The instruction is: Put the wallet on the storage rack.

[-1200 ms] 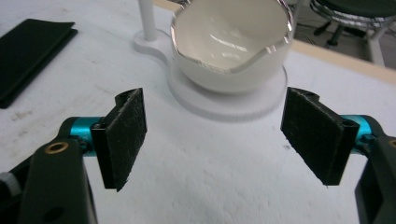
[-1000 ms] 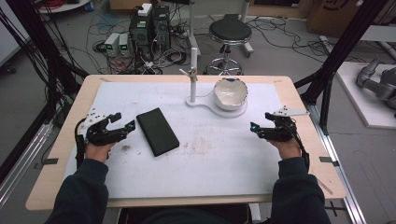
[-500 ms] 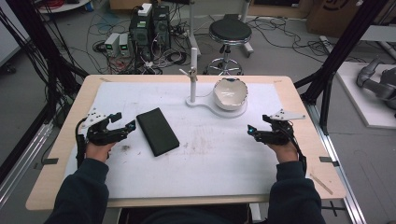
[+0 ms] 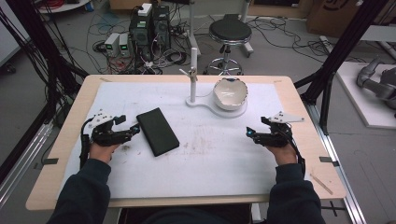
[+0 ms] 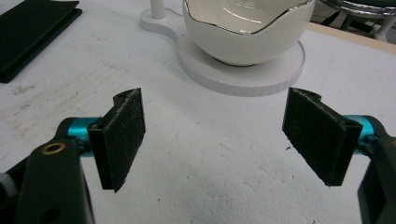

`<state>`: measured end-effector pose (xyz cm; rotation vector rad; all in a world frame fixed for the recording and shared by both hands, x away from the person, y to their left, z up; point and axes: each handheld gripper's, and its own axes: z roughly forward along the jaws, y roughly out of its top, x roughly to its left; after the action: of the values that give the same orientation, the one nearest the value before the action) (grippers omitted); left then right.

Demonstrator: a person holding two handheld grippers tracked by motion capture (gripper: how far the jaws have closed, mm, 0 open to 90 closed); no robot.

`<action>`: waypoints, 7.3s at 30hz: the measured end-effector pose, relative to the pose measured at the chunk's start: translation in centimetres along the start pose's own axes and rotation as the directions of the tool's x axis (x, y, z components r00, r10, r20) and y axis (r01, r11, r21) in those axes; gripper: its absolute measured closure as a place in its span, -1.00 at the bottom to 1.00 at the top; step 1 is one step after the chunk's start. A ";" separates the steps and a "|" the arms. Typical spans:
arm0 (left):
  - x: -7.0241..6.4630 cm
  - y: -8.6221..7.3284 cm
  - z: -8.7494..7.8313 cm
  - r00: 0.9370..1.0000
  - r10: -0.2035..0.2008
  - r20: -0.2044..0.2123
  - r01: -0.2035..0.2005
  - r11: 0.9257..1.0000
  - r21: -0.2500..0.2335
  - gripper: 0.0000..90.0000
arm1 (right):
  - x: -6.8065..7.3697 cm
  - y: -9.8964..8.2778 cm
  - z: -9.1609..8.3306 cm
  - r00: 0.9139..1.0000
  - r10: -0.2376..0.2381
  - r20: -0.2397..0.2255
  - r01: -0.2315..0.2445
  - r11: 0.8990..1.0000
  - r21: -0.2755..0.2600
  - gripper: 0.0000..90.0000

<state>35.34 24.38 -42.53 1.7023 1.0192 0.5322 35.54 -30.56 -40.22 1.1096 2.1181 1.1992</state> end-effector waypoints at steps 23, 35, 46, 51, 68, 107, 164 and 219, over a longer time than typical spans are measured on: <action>-0.7 -0.6 5.3 0.997 -0.066 -0.048 0.076 0.968 0.241 -0.53 | 0.5 -0.1 0.0 1.000 -0.007 -0.015 0.007 1.000 -0.004 -0.52; -3.0 -1.0 6.0 0.991 -0.129 0.022 0.118 0.950 0.289 -0.63 | 0.4 -0.1 -0.1 1.000 -0.003 -0.025 0.003 1.000 -0.004 -0.52; -4.3 -0.9 6.4 0.977 -0.175 0.118 0.139 0.955 0.261 0.28 | 0.5 -0.1 0.1 1.000 -0.006 -0.031 0.006 1.000 -0.002 -0.51; -5.2 -0.8 6.7 0.971 -0.170 0.170 0.125 0.961 0.246 0.64 | 0.3 -0.1 0.1 0.999 0.006 -0.033 -0.006 1.000 0.001 -0.51; -6.7 -1.2 5.9 0.973 -0.159 0.167 0.095 0.937 0.336 -0.30 | 0.2 -0.1 -0.1 0.999 0.009 -0.044 -0.009 1.000 -0.004 -0.49; -11.5 2.4 7.6 0.926 0.049 0.375 -0.109 0.984 0.139 0.78 | 3.3 1.8 5.7 0.964 -0.074 -0.256 0.083 0.996 0.024 -0.52; -12.4 3.9 8.9 0.877 0.136 0.460 -0.208 0.972 0.110 0.79 | 1.7 1.6 7.3 0.910 -0.084 -0.405 0.101 0.995 0.020 -0.42; -10.4 2.1 8.4 0.944 0.113 0.311 -0.189 0.955 0.228 0.17 | 2.0 3.0 4.8 0.818 -0.274 -0.505 0.310 0.951 -0.014 0.43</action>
<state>36.87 10.94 -42.38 2.0310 0.7671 0.2380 39.09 -25.74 -40.05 0.4841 2.6153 1.3767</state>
